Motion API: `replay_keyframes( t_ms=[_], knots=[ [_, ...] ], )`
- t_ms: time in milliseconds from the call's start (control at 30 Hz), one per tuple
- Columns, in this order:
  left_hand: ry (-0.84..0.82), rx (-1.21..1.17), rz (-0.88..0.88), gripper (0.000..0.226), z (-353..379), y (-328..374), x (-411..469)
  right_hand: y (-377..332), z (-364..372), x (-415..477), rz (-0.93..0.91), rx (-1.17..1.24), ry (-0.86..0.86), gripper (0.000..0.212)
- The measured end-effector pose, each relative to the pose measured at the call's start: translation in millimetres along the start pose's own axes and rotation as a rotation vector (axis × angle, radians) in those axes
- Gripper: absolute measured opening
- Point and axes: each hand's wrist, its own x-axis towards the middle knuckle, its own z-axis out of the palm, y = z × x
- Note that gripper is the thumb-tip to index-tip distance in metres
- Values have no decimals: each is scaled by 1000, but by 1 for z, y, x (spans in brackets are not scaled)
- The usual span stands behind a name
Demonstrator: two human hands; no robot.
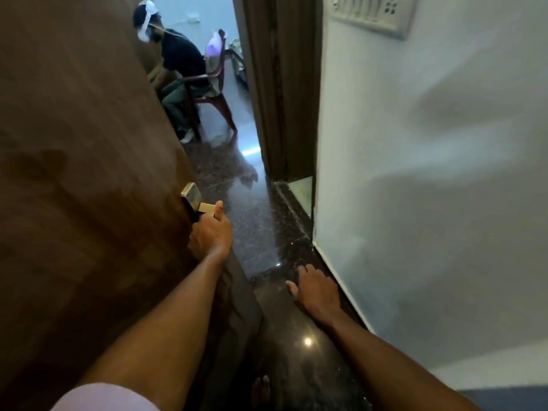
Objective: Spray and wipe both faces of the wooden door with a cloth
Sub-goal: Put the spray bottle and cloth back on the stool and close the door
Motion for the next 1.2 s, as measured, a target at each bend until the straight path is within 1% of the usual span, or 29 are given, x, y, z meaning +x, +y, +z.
replay_keyframes(
  t_ms=[133, 267, 367, 467, 533, 600, 667, 733, 900, 1033, 1200],
  knots=[
    [-51, -83, 95, 57, 8, 17, -61, 29, 4, -41, 43, 8, -7, 42],
    [-53, -134, 201, 46, 19, 22, -109, 40, -5, -74, 67, 34, 25, 43],
    [-77, -235, 213, 46, 30, 26, -141, 44, -10, -106, 99, 26, 45, 43],
    [-51, -392, 218, 49, 39, 30, -171, 49, -12, -142, 121, 31, 75, 41],
    [-55, -435, 241, 49, 42, 33, -189, 54, -14, -168, 160, 40, 104, 41],
    [-70, -447, 277, 52, 45, 35, -203, 59, -15, -190, 201, 34, 121, 42],
    [-76, -479, 350, 57, 47, 33, -218, 64, -14, -212, 235, 19, 135, 42],
    [-85, -489, 401, 54, 48, 32, -237, 69, -14, -234, 266, 23, 143, 43],
    [-114, -425, 486, 40, 39, 33, -289, 83, 2, -296, 363, 25, 114, 46],
    [-149, -422, 528, 44, 37, 29, -334, 95, 6, -335, 432, 44, 137, 47],
    [-151, -415, 588, 43, 37, 24, -383, 102, 3, -368, 443, 75, 213, 45]
  ],
)
